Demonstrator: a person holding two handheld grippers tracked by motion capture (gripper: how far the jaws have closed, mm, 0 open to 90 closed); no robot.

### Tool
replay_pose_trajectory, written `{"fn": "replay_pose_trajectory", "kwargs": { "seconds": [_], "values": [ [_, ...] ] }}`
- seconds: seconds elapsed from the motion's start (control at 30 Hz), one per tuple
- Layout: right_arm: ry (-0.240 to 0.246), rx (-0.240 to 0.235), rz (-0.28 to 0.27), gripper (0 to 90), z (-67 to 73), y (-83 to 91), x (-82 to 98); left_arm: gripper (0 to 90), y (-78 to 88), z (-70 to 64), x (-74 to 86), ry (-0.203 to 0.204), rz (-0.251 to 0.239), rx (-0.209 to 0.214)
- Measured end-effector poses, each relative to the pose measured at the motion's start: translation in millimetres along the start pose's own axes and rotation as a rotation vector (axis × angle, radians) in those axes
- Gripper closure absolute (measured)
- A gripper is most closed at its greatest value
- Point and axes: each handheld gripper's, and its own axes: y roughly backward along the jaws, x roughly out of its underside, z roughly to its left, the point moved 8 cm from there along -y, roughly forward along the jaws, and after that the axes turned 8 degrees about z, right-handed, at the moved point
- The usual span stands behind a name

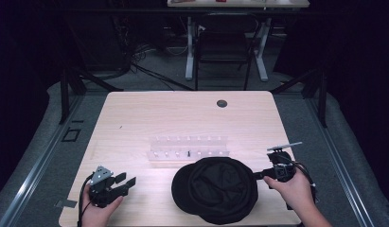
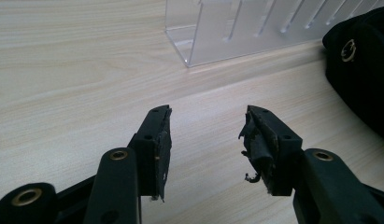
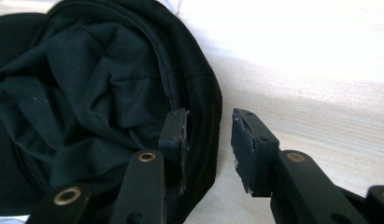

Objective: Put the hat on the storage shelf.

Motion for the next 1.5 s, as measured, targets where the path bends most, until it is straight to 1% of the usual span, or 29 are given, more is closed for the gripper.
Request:
{"fn": "replay_pose_trajectory", "kwargs": {
  "seconds": [0.2,0.27,0.33,0.37,0.4,0.47,0.5,0.53,0.6,0.73,0.77,0.8,0.83,0.9,0.93,0.97,1.0,1.03,1.07,1.1,1.17,1.2,1.23,1.3,1.33,1.37,1.4,1.43,1.5],
  "values": [
    [-0.023,-0.003,0.033,65.8,-3.5,-5.6,-0.6,51.1,-0.2,0.2,0.4,-0.004,0.002,-0.003],
    [-0.032,-0.021,0.042,65.8,-3.6,-7.8,-0.4,51.1,-0.1,0.3,0.6,-0.005,0.005,-0.004],
    [-0.041,-0.022,0.055,65.8,-3.9,-10.2,0.4,51.1,-0.6,0.5,0.6,-0.004,0.004,-0.007],
    [-0.049,-0.025,0.047,65.8,-3.8,-12.2,0.0,51.1,-0.9,0.7,0.4,-0.004,0.002,-0.009],
    [-0.037,-0.021,0.071,65.8,-5.1,-12.1,1.0,51.1,-0.8,0.9,0.3,-0.007,0.002,-0.011],
    [-0.049,-0.033,0.074,66.3,-4.8,-13.5,0.6,51.1,-0.3,1.2,-0.1,-0.013,-0.002,-0.012],
    [-0.065,-0.034,0.063,66.6,-4.2,-15.0,-0.2,51.1,-0.3,1.3,-0.1,-0.013,-0.001,-0.014],
    [-0.053,-0.037,0.079,67.0,-4.9,-14.6,0.5,51.1,-0.7,1.4,0.1,-0.011,0.000,-0.016],
    [-0.050,-0.041,0.088,68.2,-5.0,-15.9,1.1,51.1,-1.1,1.8,0.7,-0.008,0.006,-0.019],
    [-0.072,-0.061,0.097,70.4,-4.0,-20.2,1.6,51.2,-1.1,2.0,0.5,-0.004,0.003,-0.017],
    [-0.086,-0.061,0.086,70.8,-3.4,-22.0,1.2,51.3,-0.9,1.8,0.6,-0.005,0.004,-0.016],
    [-0.055,-0.058,0.123,71.3,-5.6,-21.0,3.1,51.3,-1.0,1.6,0.6,-0.005,0.006,-0.015],
    [-0.085,-0.069,0.099,71.7,-4.0,-23.6,2.3,51.4,-1.2,1.4,0.7,-0.005,0.006,-0.013],
    [-0.080,-0.067,0.125,72.2,-4.2,-24.1,4.2,51.4,-1.5,1.4,0.8,-0.007,0.008,-0.012],
    [-0.082,-0.070,0.127,72.5,-3.8,-25.0,4.5,51.4,-1.6,1.3,0.8,-0.007,0.009,-0.011],
    [-0.092,-0.078,0.111,72.5,-2.8,-27.2,3.9,51.4,-1.6,1.3,0.9,-0.007,0.010,-0.013],
    [-0.073,-0.063,0.145,72.8,-4.8,-26.4,6.2,51.4,-1.6,1.2,1.0,-0.009,0.012,-0.012],
    [-0.079,-0.076,0.140,72.8,-3.7,-28.0,5.4,51.4,-1.8,1.0,0.9,-0.010,0.010,-0.010],
    [-0.086,-0.071,0.140,72.8,-4.0,-29.2,5.4,51.4,-1.9,1.0,1.0,-0.012,0.012,-0.010],
    [-0.084,-0.074,0.150,72.8,-5.0,-29.9,5.5,51.4,-1.9,1.0,1.0,-0.012,0.012,-0.010],
    [-0.101,-0.084,0.153,72.8,-6.3,-31.7,4.4,51.4,-2.1,0.4,1.2,-0.011,0.016,-0.009],
    [-0.112,-0.093,0.145,72.9,-6.4,-33.1,3.1,51.4,-1.3,0.4,1.9,-0.014,0.029,-0.007],
    [-0.115,-0.100,0.150,73.0,-6.8,-33.6,2.6,51.4,-1.5,0.4,1.9,-0.014,0.028,-0.007],
    [-0.111,-0.096,0.159,73.6,-7.2,-35.1,1.6,51.4,-2.1,0.6,1.7,-0.013,0.023,-0.010],
    [-0.120,-0.099,0.141,73.9,-6.3,-37.0,0.2,51.5,-2.4,0.6,1.6,-0.013,0.020,-0.010],
    [-0.114,-0.093,0.150,74.2,-6.4,-37.1,0.1,51.4,-2.4,0.6,1.6,-0.013,0.020,-0.010],
    [-0.088,-0.088,0.182,74.5,-7.4,-35.9,1.0,51.4,-2.4,0.6,1.6,-0.013,0.020,-0.010],
    [-0.103,-0.091,0.167,74.8,-6.5,-38.2,-0.2,51.4,-2.4,0.7,1.6,-0.013,0.021,-0.010],
    [-0.108,-0.098,0.174,75.6,-6.3,-39.7,-0.3,51.4,-2.5,0.8,1.7,-0.013,0.023,-0.011]
  ]
}}
